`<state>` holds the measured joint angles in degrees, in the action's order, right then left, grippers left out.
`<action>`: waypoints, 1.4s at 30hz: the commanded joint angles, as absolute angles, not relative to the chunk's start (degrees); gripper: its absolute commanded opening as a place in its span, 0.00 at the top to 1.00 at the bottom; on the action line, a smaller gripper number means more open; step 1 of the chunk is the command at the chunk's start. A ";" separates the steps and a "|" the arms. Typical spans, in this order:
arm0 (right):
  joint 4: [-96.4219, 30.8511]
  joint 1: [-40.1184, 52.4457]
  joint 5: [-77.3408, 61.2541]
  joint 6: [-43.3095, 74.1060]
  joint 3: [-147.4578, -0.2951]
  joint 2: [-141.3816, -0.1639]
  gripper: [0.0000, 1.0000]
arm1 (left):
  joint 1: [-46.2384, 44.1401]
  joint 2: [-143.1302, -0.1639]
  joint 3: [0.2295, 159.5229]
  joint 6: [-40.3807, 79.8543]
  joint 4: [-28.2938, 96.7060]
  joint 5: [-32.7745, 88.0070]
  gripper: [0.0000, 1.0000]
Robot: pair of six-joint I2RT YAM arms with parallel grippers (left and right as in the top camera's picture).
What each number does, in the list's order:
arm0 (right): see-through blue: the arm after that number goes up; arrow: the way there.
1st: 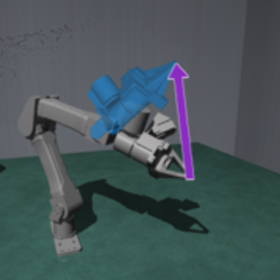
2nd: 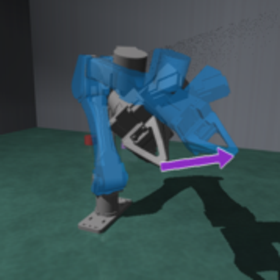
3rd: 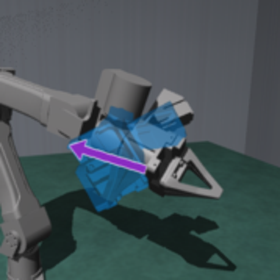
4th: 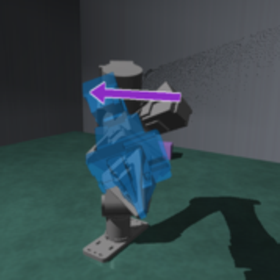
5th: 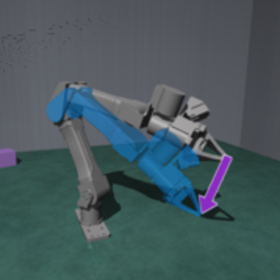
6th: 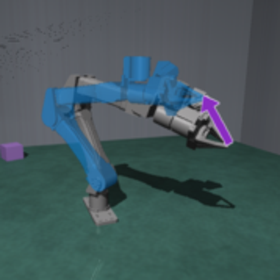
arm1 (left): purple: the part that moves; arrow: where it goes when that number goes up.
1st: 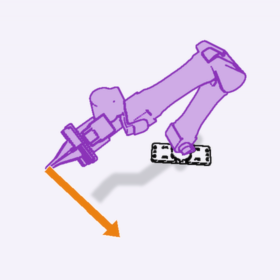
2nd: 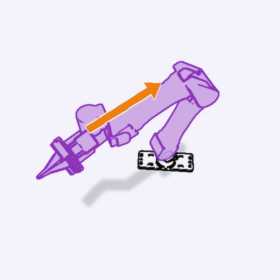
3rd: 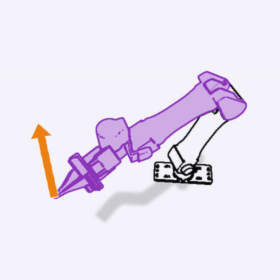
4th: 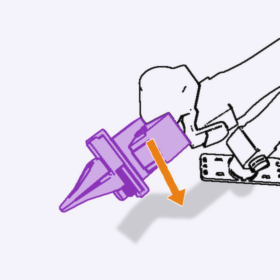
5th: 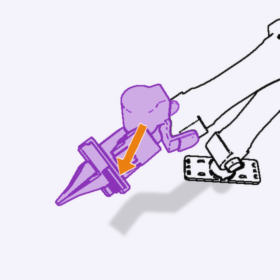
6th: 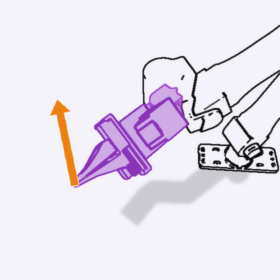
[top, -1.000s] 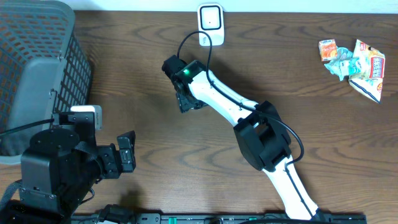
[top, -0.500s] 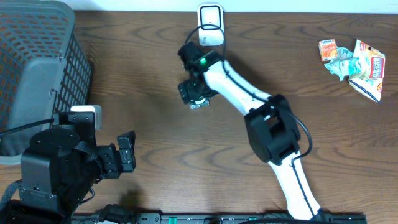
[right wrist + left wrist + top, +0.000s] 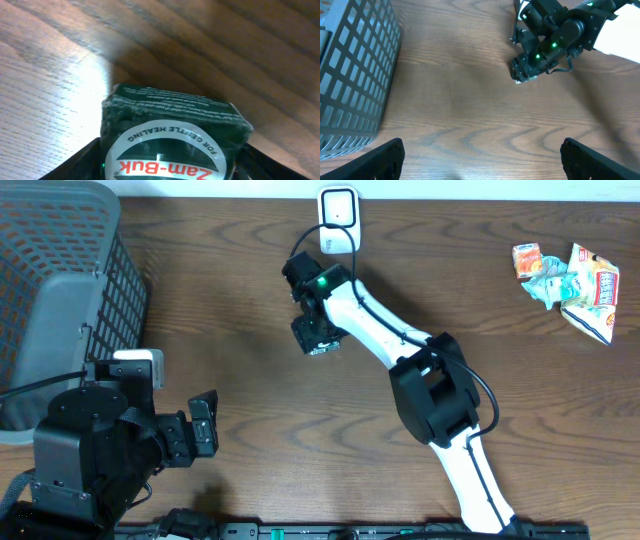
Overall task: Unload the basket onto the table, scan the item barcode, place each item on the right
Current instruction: 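Lift the Zam-Buk tin and hold it up to the white scanner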
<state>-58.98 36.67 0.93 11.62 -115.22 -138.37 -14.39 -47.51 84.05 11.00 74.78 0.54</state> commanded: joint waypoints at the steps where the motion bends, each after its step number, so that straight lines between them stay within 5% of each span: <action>1: -59.27 37.45 2.92 13.34 -114.52 -138.02 0.36 | -14.20 -47.46 84.58 11.68 74.83 0.43 0.02; 20: -55.57 28.95 2.92 11.86 -127.79 -133.38 0.46 | -14.20 -47.46 84.58 11.68 74.83 0.43 0.03; 42: -13.78 23.09 9.41 4.60 -128.11 -138.78 0.51 | -14.20 -47.46 84.58 11.68 74.83 0.43 0.02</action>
